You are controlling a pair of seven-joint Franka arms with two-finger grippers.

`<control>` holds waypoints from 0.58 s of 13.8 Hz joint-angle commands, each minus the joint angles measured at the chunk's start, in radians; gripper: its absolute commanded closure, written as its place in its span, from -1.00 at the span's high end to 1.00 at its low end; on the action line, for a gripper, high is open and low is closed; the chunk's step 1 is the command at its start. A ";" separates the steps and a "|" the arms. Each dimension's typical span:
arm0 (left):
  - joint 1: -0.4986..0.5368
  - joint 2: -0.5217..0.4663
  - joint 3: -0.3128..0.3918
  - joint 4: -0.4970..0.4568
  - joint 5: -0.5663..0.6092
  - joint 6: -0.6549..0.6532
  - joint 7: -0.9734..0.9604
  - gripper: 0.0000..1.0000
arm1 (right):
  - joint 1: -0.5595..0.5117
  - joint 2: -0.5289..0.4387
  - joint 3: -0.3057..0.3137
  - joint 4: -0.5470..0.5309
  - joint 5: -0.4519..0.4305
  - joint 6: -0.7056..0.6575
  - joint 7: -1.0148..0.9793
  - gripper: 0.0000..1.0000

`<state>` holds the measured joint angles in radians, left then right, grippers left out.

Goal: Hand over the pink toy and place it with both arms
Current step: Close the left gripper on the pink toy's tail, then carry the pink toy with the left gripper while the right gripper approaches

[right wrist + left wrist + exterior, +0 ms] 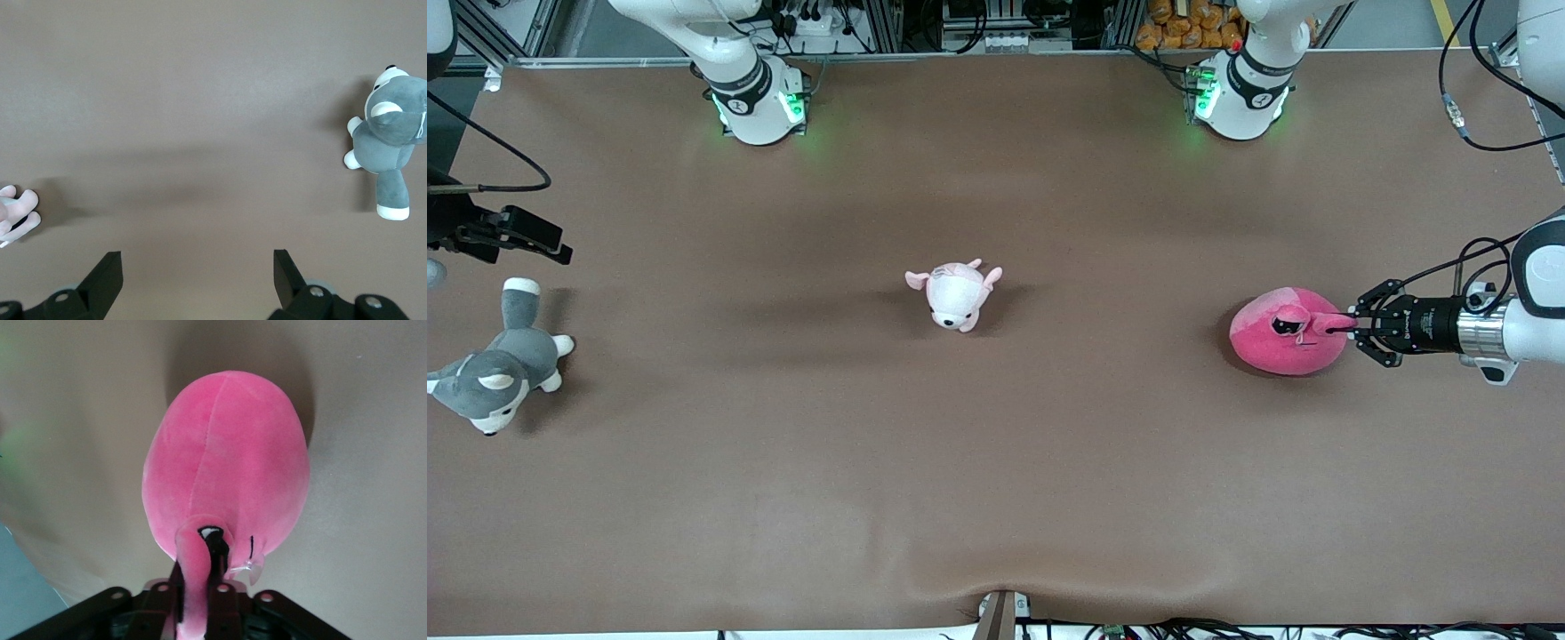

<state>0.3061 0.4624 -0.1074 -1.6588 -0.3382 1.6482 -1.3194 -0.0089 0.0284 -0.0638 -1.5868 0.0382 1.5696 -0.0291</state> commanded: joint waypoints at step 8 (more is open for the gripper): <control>0.007 -0.076 -0.057 0.166 -0.128 -0.154 -0.020 -1.00 | 0.001 -0.008 0.005 0.001 0.003 -0.002 0.012 1.00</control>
<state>0.3065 0.4306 -0.1367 -1.5503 -0.4431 1.5642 -1.3189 -0.0074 0.0284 -0.0614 -1.5869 0.0382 1.5700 -0.0291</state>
